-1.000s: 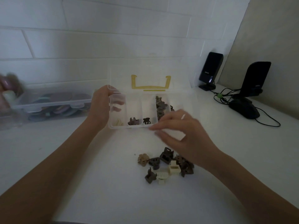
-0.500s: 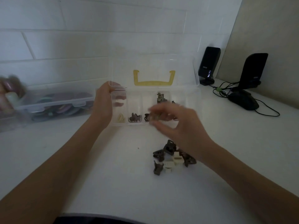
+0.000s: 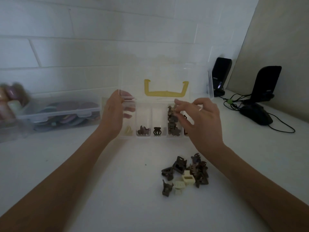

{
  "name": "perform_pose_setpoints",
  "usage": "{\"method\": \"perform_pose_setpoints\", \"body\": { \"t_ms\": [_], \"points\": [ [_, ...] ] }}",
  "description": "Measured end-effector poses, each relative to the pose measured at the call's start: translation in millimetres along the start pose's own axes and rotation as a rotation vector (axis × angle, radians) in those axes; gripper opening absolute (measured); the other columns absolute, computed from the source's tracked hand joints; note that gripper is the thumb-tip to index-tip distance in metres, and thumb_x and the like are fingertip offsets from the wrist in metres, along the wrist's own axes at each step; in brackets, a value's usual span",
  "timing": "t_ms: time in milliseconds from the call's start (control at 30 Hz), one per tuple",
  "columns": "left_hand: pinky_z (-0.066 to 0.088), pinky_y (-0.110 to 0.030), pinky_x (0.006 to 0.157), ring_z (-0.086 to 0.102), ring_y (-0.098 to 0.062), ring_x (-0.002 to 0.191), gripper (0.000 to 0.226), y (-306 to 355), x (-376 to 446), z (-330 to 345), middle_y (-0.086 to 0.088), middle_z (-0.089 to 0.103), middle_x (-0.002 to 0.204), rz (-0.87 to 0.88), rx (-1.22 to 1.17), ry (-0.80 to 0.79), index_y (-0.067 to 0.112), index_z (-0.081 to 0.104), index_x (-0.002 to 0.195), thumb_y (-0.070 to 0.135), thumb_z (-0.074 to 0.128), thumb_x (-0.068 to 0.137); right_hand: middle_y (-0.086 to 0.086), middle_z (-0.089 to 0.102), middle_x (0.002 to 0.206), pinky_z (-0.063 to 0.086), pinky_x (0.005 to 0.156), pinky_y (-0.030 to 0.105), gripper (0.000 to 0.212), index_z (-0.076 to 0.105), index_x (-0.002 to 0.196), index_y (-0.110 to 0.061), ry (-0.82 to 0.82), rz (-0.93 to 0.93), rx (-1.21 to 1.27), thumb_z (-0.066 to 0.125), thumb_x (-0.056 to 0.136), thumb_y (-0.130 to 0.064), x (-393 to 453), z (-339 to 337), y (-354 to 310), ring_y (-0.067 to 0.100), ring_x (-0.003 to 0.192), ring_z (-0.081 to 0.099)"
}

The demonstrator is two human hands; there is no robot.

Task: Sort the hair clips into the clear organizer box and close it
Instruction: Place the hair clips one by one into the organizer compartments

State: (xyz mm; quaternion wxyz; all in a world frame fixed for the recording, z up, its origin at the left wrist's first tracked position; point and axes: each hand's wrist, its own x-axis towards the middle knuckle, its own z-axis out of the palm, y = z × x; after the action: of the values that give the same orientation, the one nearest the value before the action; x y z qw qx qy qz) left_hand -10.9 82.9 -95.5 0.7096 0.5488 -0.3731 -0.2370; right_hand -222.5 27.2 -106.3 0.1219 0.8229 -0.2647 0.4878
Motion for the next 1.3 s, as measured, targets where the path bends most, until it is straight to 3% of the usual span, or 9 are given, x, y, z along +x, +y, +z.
{"method": "perform_pose_setpoints", "body": {
  "t_ms": [200,467,600,667,733,800,900,1100,1300],
  "points": [
    [0.041,-0.027,0.055,0.055,-0.012,0.055,0.029,-2,1,0,-0.001,0.060,0.079,-0.023,0.010,0.020,0.016,0.052,0.078,0.018,0.028,0.095,-0.001,0.065,0.121,0.034,0.084,0.033,0.013,0.070,0.092,-0.019,0.012,-0.035,-0.064,0.059,0.086,-0.021,-6,5,5,0.019,0.104,0.049],
    [0.041,-0.028,0.058,0.055,-0.010,0.055,0.027,-5,-1,-1,0.001,0.060,0.075,-0.004,0.006,0.008,0.017,0.051,0.078,0.016,0.030,0.094,-0.003,0.061,0.122,0.027,0.090,0.024,0.029,0.062,0.112,-0.022,-0.063,0.041,0.087,0.053,0.085,-0.014,-12,-3,5,0.015,0.109,0.049],
    [0.043,-0.028,0.057,0.056,-0.008,0.052,0.029,-5,0,-2,0.002,0.061,0.073,-0.003,-0.003,0.003,0.016,0.052,0.079,0.017,0.029,0.095,-0.007,0.063,0.104,0.033,0.089,0.022,0.032,0.052,0.115,-0.022,-0.012,0.082,0.264,0.054,0.086,-0.010,-3,-20,-12,0.011,0.096,0.053],
    [0.044,-0.028,0.058,0.057,-0.008,0.053,0.030,-6,1,-2,0.002,0.062,0.074,0.003,0.006,-0.007,0.017,0.053,0.079,0.018,0.028,0.095,-0.010,0.064,0.089,0.043,0.080,0.024,0.021,0.059,0.106,-0.020,-0.116,0.044,0.398,0.052,0.087,-0.016,-1,-33,-21,0.006,0.082,0.055],
    [0.044,-0.029,0.059,0.057,-0.010,0.056,0.030,-8,2,-3,0.001,0.063,0.077,-0.003,0.012,-0.005,0.017,0.053,0.079,0.018,0.028,0.095,-0.012,0.066,0.085,0.046,0.080,0.023,0.019,0.065,0.103,-0.023,-0.378,-0.035,0.493,0.053,0.088,-0.023,-7,-44,-28,0.001,0.081,0.057],
    [0.043,-0.029,0.059,0.056,-0.012,0.058,0.030,-7,2,-2,-0.001,0.063,0.080,-0.012,0.008,0.002,0.016,0.053,0.080,0.018,0.028,0.096,-0.020,0.065,0.092,0.041,0.090,0.017,0.022,0.066,0.109,-0.030,-0.657,-0.093,0.490,0.056,0.089,-0.029,-14,-53,-31,-0.005,0.090,0.056],
    [0.043,-0.027,0.058,0.055,-0.013,0.059,0.028,-7,2,-1,-0.002,0.061,0.079,-0.017,-0.004,-0.009,0.015,0.052,0.081,0.016,0.028,0.095,-0.025,0.058,0.107,0.030,0.087,0.003,0.032,0.061,0.121,-0.037,-0.932,-0.126,0.414,0.056,0.091,-0.028,-16,-59,-28,-0.010,0.101,0.045],
    [0.044,-0.027,0.058,0.056,-0.011,0.058,0.026,-10,2,-2,-0.002,0.059,0.080,0.012,0.027,-0.019,0.016,0.051,0.080,0.015,0.030,0.095,-0.024,0.056,0.106,0.035,0.089,0.014,0.030,0.063,0.116,-0.037,-1.029,-0.167,0.338,0.058,0.088,-0.030,-17,-59,-30,-0.002,0.102,0.042],
    [0.045,-0.030,0.062,0.057,-0.015,0.064,0.026,-10,3,-2,-0.001,0.061,0.083,0.021,0.038,-0.027,0.017,0.052,0.082,0.017,0.030,0.096,-0.019,0.065,0.101,0.041,0.087,0.019,0.024,0.064,0.109,-0.036,-0.978,-0.059,0.407,0.062,0.086,-0.030,-20,-52,-34,-0.002,0.099,0.048]
  ]
}}
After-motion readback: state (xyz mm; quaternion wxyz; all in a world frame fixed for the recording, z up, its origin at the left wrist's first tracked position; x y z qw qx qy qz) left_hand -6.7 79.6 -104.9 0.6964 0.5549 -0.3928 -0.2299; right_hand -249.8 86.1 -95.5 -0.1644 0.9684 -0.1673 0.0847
